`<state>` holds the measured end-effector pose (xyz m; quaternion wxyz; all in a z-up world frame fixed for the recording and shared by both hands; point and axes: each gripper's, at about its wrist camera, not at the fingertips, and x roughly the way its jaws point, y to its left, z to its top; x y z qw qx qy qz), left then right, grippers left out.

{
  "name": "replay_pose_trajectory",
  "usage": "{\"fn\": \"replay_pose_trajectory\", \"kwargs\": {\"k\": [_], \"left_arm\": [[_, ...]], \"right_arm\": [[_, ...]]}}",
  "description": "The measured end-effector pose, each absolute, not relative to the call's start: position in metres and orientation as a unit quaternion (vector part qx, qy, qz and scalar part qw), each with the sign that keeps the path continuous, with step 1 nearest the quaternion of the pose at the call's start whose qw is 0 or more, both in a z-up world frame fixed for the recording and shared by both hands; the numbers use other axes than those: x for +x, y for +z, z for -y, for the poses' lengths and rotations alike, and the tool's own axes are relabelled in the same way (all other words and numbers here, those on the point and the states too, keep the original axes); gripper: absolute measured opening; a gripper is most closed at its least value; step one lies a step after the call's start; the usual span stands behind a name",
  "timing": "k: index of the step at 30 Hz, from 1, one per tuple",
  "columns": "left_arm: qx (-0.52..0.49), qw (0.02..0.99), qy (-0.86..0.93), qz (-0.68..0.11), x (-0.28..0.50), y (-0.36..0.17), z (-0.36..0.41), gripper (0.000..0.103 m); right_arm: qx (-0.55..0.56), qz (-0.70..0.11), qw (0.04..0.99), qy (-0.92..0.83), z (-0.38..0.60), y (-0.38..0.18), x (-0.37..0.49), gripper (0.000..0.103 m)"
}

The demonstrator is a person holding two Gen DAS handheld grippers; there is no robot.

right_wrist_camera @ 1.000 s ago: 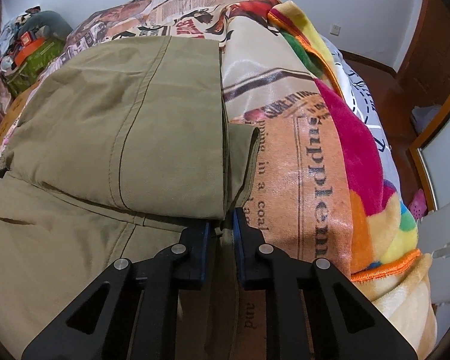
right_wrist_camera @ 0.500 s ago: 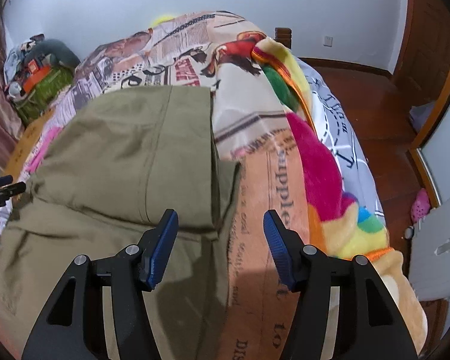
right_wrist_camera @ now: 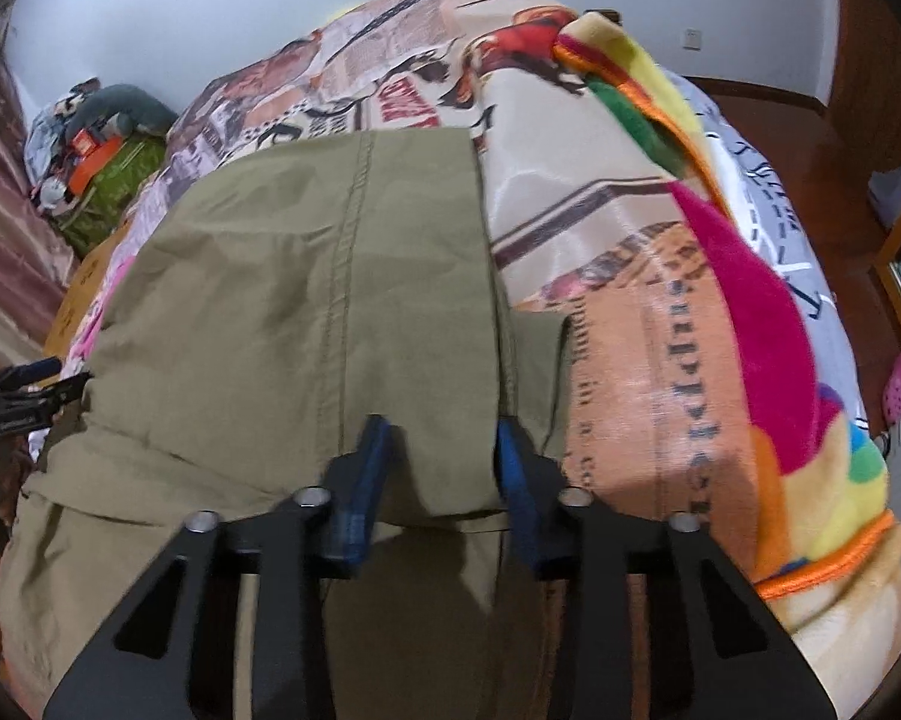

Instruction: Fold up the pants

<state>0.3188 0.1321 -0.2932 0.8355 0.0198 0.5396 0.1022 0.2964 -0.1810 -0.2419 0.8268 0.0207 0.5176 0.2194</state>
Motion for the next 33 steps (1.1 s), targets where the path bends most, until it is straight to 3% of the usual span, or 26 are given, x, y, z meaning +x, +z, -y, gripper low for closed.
{"fn": "replay_pose_trajectory", "kwargs": {"k": [2, 5, 12, 20, 25, 33], "left_arm": [[0.016, 0.836, 0.102, -0.538, 0.319, -0.295, -0.132, 0.097], [0.013, 0.841, 0.109, -0.53, 0.318, -0.294, -0.133, 0.094], [0.074, 0.848, 0.111, -0.513, 0.316, -0.289, -0.114, 0.074], [0.09, 0.849, 0.115, -0.507, 0.322, -0.28, -0.112, 0.062], [0.094, 0.85, 0.132, -0.502, 0.329, -0.277, -0.121, 0.062], [0.07, 0.846, 0.124, -0.514, 0.326, -0.291, -0.131, 0.063]], "right_arm": [[0.004, -0.514, 0.83, 0.216, 0.178, -0.243, 0.295, 0.015], [0.004, -0.496, 0.842, 0.211, 0.18, -0.237, 0.293, 0.006], [-0.023, -0.444, 0.871, 0.209, 0.18, -0.204, 0.29, 0.004], [-0.03, -0.384, 0.896, 0.219, 0.171, -0.16, 0.314, 0.003], [-0.046, -0.379, 0.896, 0.226, 0.158, -0.158, 0.323, 0.003], [0.012, -0.488, 0.842, 0.23, 0.181, -0.203, 0.333, 0.005]]}}
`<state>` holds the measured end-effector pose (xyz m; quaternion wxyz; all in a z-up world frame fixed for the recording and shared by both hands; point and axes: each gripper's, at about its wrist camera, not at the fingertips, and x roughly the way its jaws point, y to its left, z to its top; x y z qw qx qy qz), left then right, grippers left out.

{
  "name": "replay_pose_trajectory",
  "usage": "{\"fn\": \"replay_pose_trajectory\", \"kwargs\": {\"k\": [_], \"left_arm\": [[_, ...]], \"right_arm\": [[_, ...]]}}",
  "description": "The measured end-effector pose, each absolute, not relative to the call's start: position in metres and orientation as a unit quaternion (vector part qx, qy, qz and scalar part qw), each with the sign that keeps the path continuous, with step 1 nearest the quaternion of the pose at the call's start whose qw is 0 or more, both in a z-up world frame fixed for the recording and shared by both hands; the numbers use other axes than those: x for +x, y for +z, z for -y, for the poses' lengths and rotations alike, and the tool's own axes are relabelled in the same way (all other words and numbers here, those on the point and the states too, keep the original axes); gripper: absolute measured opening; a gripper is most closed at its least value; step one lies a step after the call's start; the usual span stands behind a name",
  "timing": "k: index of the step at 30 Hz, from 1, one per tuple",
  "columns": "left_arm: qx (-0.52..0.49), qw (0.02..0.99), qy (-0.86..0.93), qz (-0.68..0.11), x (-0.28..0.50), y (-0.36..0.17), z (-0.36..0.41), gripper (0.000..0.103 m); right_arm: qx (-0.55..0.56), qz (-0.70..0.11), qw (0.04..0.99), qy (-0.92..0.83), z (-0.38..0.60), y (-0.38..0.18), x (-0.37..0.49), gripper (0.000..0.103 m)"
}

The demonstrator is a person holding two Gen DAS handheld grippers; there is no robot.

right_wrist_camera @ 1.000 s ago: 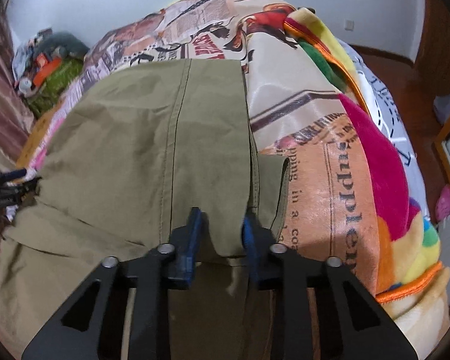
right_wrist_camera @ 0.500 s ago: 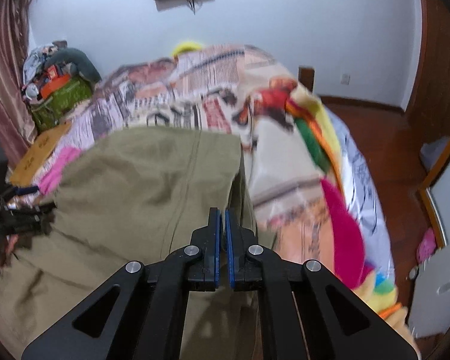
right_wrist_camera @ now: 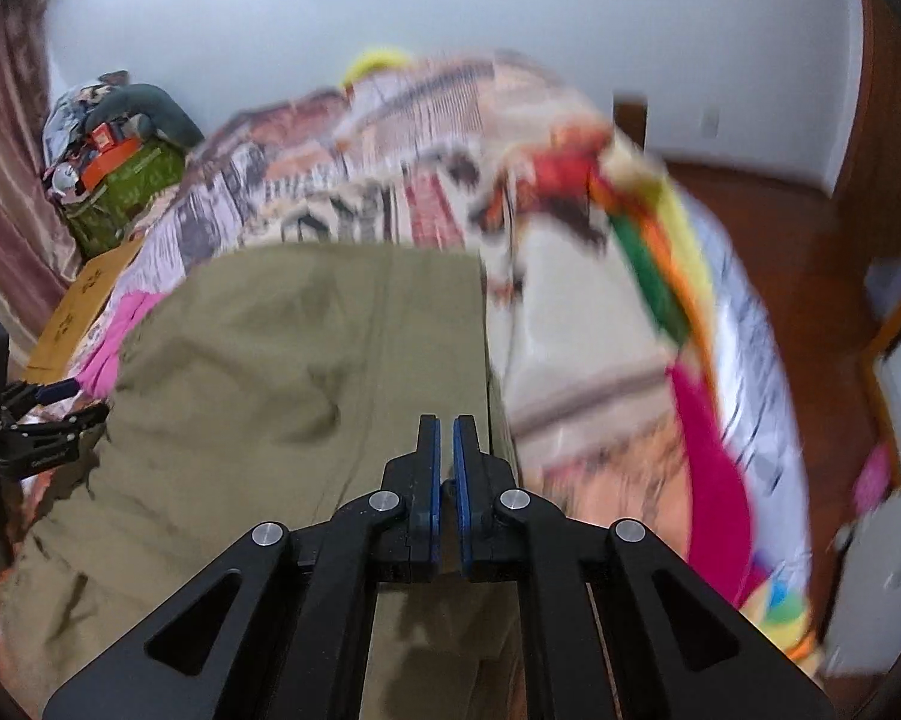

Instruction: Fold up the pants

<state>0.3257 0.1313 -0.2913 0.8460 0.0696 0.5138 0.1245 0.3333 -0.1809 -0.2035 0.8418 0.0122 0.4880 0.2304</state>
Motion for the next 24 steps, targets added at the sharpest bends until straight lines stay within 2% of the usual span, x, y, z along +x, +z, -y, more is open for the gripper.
{"fn": "replay_pose_trajectory", "kwargs": {"k": [3, 4, 5, 7, 8, 13, 15, 17, 20, 24], "left_arm": [[0.071, 0.845, 0.124, -0.515, 0.323, -0.288, -0.13, 0.063], [0.069, 0.846, 0.124, -0.515, 0.322, -0.287, -0.13, 0.064], [0.065, 0.846, 0.124, -0.515, 0.321, -0.285, -0.13, 0.064], [0.055, 0.846, 0.12, -0.517, 0.319, -0.282, -0.131, 0.069], [0.051, 0.847, 0.118, -0.517, 0.317, -0.281, -0.131, 0.07], [0.057, 0.849, 0.115, -0.513, 0.313, -0.278, -0.124, 0.078], [0.053, 0.849, 0.111, -0.514, 0.315, -0.278, -0.124, 0.079], [0.038, 0.848, 0.105, -0.518, 0.319, -0.279, -0.127, 0.08], [0.016, 0.844, 0.098, -0.527, 0.325, -0.282, -0.132, 0.08], [0.024, 0.842, 0.097, -0.531, 0.33, -0.288, -0.13, 0.08]], "right_arm": [[0.032, -0.511, 0.827, 0.234, 0.193, -0.212, 0.324, 0.009], [0.035, -0.512, 0.826, 0.234, 0.196, -0.213, 0.32, 0.016], [0.037, -0.512, 0.826, 0.234, 0.199, -0.213, 0.316, 0.03], [0.038, -0.508, 0.827, 0.237, 0.202, -0.214, 0.308, 0.045], [0.034, -0.506, 0.828, 0.24, 0.202, -0.215, 0.304, 0.045], [0.031, -0.514, 0.82, 0.249, 0.19, -0.228, 0.301, 0.044], [0.016, -0.514, 0.823, 0.24, 0.183, -0.231, 0.301, 0.037], [-0.007, -0.511, 0.828, 0.228, 0.177, -0.234, 0.301, 0.017], [-0.05, -0.492, 0.84, 0.224, 0.165, -0.23, 0.296, 0.01], [-0.111, -0.441, 0.863, 0.218, 0.154, -0.216, 0.291, 0.007]]}}
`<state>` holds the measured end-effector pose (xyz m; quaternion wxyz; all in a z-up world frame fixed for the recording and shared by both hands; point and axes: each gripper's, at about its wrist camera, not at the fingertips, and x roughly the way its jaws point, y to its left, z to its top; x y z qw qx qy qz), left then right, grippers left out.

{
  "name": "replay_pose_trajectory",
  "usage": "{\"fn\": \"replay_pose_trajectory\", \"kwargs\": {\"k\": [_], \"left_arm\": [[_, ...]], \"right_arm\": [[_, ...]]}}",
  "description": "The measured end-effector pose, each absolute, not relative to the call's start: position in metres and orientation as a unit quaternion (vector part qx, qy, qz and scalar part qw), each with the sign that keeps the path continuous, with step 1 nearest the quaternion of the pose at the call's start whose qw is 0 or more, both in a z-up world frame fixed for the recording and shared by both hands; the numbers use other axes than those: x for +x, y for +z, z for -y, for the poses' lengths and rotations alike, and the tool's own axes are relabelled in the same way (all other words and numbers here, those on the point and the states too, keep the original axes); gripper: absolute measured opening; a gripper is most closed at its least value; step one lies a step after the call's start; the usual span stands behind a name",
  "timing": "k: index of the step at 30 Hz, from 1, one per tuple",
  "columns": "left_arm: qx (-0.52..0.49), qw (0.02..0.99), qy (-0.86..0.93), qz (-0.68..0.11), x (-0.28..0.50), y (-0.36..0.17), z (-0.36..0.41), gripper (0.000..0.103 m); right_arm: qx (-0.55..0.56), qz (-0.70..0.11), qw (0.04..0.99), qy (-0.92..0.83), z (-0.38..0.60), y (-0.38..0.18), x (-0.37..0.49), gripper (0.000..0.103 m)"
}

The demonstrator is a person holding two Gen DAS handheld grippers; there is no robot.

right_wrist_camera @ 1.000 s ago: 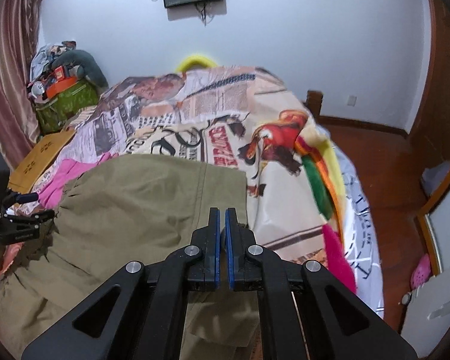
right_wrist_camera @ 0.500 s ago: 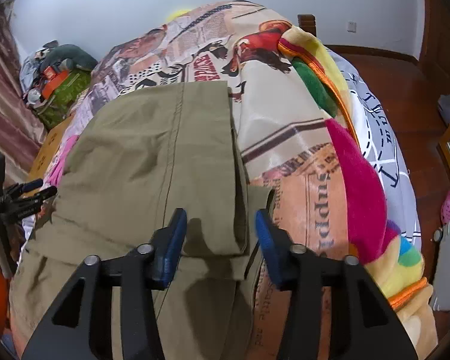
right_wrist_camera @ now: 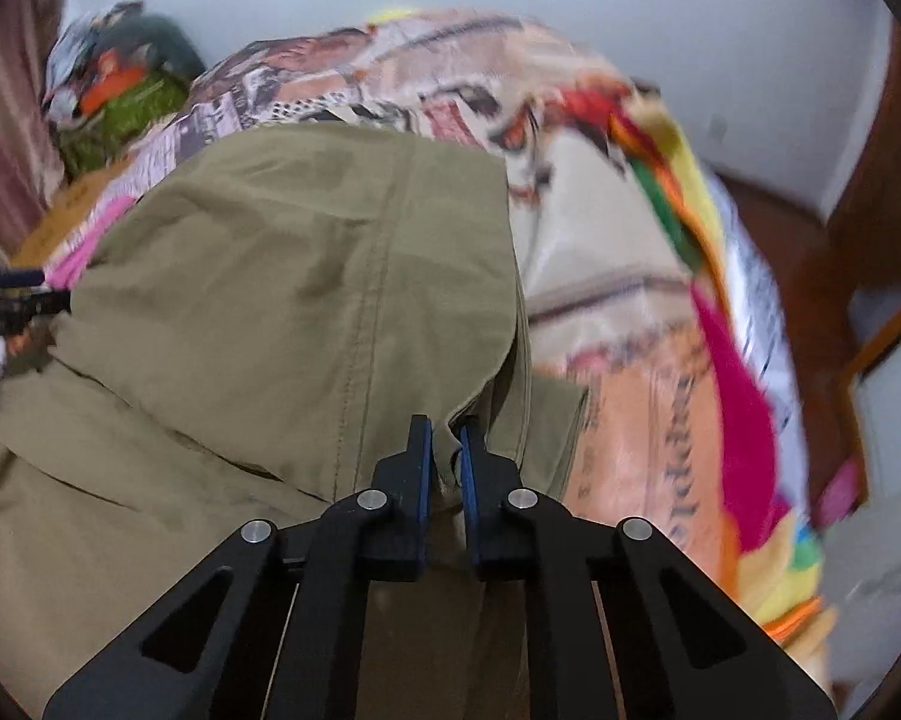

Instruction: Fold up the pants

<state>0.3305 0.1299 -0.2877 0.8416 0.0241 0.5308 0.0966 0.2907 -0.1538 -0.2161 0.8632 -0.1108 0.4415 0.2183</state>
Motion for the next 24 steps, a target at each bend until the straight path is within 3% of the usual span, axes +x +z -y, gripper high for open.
{"fn": "replay_pose_trajectory", "kwargs": {"k": [8, 17, 24], "left_arm": [[0.07, 0.839, 0.098, -0.53, 0.336, -0.295, -0.125, 0.086], [0.039, 0.837, 0.106, -0.535, 0.339, -0.31, -0.137, 0.093], [0.045, 0.839, 0.111, -0.53, 0.338, -0.311, -0.135, 0.094]], "right_arm": [[-0.079, -0.409, 0.885, 0.208, 0.158, -0.19, 0.323, 0.006], [-0.099, -0.464, 0.86, 0.189, 0.151, -0.239, 0.338, 0.006], [-0.105, -0.481, 0.852, 0.18, 0.148, -0.244, 0.339, 0.007]]}}
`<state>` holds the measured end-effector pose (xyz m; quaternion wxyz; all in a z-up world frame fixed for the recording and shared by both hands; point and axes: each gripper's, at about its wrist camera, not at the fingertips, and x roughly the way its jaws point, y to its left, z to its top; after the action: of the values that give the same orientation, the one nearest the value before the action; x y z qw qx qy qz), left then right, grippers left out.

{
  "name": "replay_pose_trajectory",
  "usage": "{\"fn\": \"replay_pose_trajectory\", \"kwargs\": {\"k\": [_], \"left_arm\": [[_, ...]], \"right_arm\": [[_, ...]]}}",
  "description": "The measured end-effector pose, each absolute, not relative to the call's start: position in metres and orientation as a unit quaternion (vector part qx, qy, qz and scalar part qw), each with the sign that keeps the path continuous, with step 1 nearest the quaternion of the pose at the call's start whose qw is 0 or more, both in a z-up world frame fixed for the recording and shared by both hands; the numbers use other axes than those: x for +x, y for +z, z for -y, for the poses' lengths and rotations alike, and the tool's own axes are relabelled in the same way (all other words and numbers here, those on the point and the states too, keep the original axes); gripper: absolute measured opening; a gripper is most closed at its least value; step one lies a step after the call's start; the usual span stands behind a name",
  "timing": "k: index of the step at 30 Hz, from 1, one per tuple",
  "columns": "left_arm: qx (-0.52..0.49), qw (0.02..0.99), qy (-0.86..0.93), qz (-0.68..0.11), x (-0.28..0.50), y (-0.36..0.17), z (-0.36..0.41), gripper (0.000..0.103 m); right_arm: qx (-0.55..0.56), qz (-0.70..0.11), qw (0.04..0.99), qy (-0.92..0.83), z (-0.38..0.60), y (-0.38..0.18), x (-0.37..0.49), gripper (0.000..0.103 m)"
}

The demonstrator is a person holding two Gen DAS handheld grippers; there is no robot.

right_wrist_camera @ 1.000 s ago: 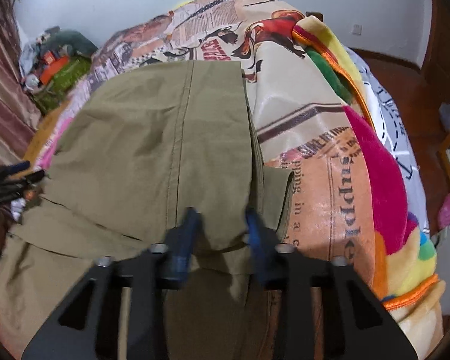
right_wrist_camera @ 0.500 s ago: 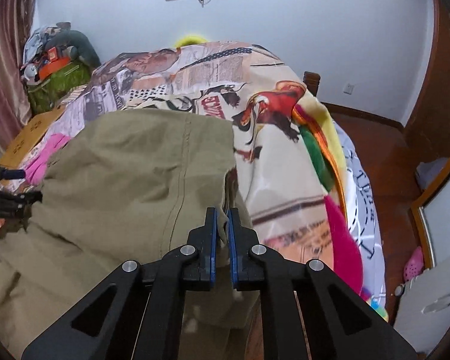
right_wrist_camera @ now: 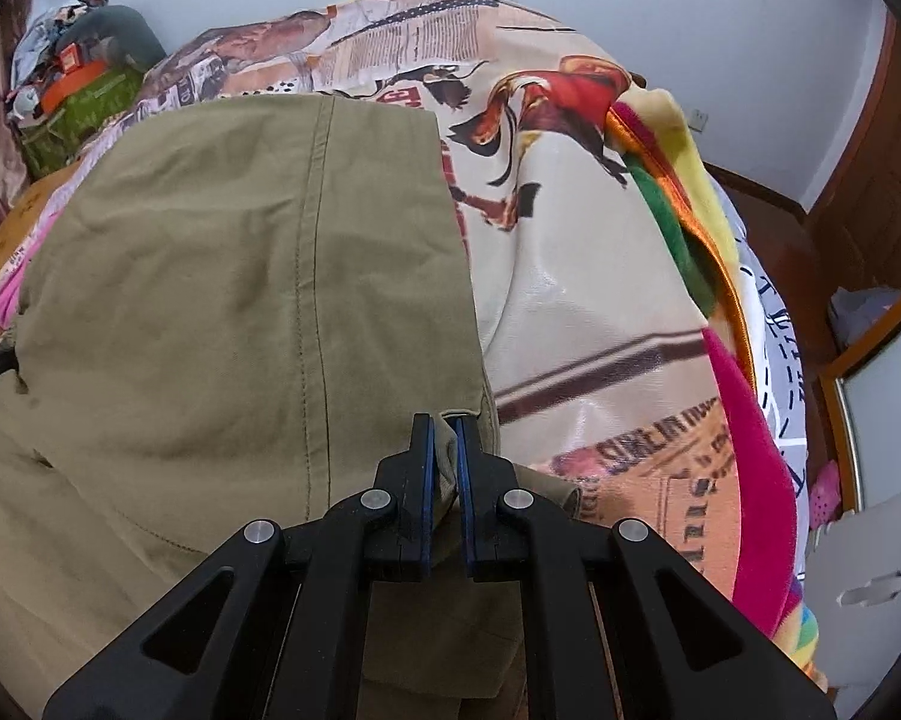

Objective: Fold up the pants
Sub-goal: 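Close the left gripper on the elastic waistband while the right gripper holds the leg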

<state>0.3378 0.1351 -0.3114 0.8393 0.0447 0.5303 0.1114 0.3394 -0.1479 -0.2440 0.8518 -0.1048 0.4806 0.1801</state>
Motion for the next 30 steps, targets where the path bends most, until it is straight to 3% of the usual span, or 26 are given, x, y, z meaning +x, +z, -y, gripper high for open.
{"fn": "replay_pose_trajectory", "kwargs": {"k": [3, 8, 12, 16, 23, 30], "left_arm": [[0.054, 0.842, 0.115, -0.525, 0.335, -0.307, -0.133, 0.094], [0.067, 0.848, 0.131, -0.509, 0.326, -0.287, -0.134, 0.094], [0.054, 0.859, 0.135, -0.49, 0.319, -0.261, -0.144, 0.094], [0.039, 0.871, 0.14, -0.469, 0.316, -0.237, -0.151, 0.094], [0.042, 0.884, 0.144, -0.443, 0.331, -0.212, -0.155, 0.094], [0.032, 0.889, 0.134, -0.437, 0.36, -0.216, -0.163, 0.094]], "right_arm": [[-0.106, -0.483, 0.851, 0.175, 0.152, -0.235, 0.335, 0.011], [-0.099, -0.476, 0.856, 0.176, 0.158, -0.212, 0.33, 0.03], [-0.098, -0.45, 0.868, 0.185, 0.159, -0.186, 0.324, 0.034], [-0.09, -0.42, 0.881, 0.198, 0.157, -0.158, 0.319, 0.047], [-0.083, -0.38, 0.895, 0.218, 0.14, -0.13, 0.33, 0.053], [-0.079, -0.378, 0.896, 0.218, 0.124, -0.14, 0.36, 0.053]]}}
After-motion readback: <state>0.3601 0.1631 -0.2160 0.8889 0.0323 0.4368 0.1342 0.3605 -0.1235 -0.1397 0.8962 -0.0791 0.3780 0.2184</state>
